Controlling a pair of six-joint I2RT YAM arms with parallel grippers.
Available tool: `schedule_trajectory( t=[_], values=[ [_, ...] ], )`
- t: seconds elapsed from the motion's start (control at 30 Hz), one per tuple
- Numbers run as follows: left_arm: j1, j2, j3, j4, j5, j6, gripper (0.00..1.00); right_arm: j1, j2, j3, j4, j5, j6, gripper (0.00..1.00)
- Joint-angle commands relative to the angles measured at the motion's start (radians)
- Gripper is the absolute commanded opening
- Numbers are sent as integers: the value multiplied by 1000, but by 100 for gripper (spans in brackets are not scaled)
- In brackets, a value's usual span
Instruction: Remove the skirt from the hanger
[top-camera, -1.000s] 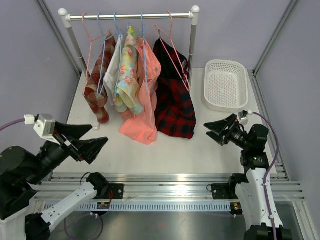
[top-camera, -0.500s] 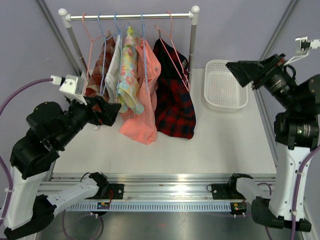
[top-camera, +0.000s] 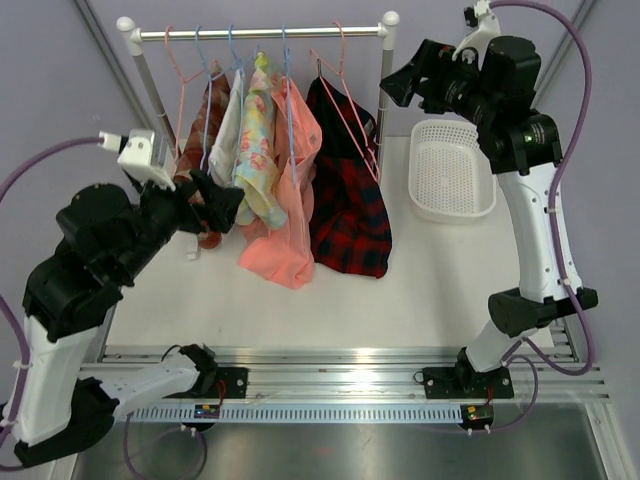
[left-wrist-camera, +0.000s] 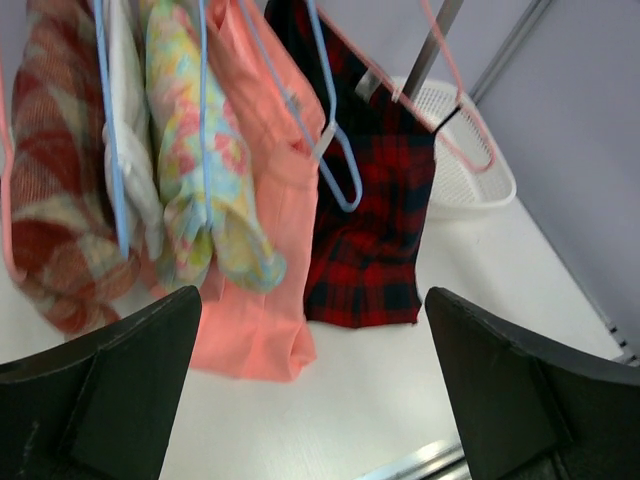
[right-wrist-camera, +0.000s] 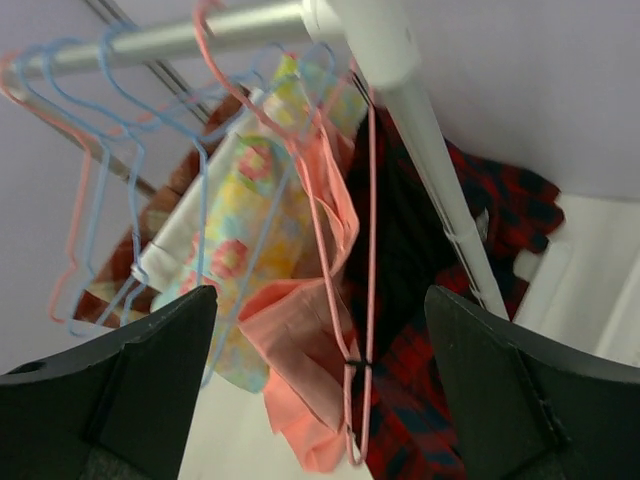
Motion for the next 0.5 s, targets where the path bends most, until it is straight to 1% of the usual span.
schedule_trajectory(
  t=[0.0, 0.03, 0.07, 0.1, 0.13, 0.17, 0.2, 0.23, 0.27, 0.3, 0.33, 0.37, 0.47],
  values=[
    [-5, 190, 154, 68, 46, 0, 98, 23, -190, -150, 15, 179, -77, 92],
    [-5, 227, 215, 81, 55, 4, 98, 25, -235, -286, 40, 196, -76, 93],
    [-6, 262, 244, 112, 64, 4, 97, 23, -280, -348, 57, 212, -71, 93],
    [-8, 345, 281, 120, 90, -1, 97, 23, -360, -405, 77, 241, -67, 93],
    [-8, 385, 316, 127, 104, -6, 96, 23, -401, -455, 80, 252, -59, 93],
    [-13, 431, 388, 144, 116, -10, 96, 23, -438, -549, 82, 261, -45, 93],
    [-13, 507, 419, 152, 130, -22, 95, 22, -509, -590, 73, 276, -39, 93],
    [-14, 549, 445, 163, 139, -29, 95, 23, -543, -670, 67, 285, -30, 93],
    [-20, 581, 496, 186, 142, -32, 95, 23, -577, -707, 62, 292, -13, 93],
    [-25, 612, 514, 196, 145, -41, 94, 23, -644, -745, 57, 287, -7, 93],
    [-28, 675, 534, 207, 148, -44, 94, 25, -675, -781, 54, 281, 1, 93],
    [-36, 700, 551, 227, 150, -47, 94, 22, -705, -848, 51, 273, 16, 93],
    [-37, 790, 590, 285, 199, -78, 94, 23, -829, -965, 48, 223, 35, 93]
  ],
)
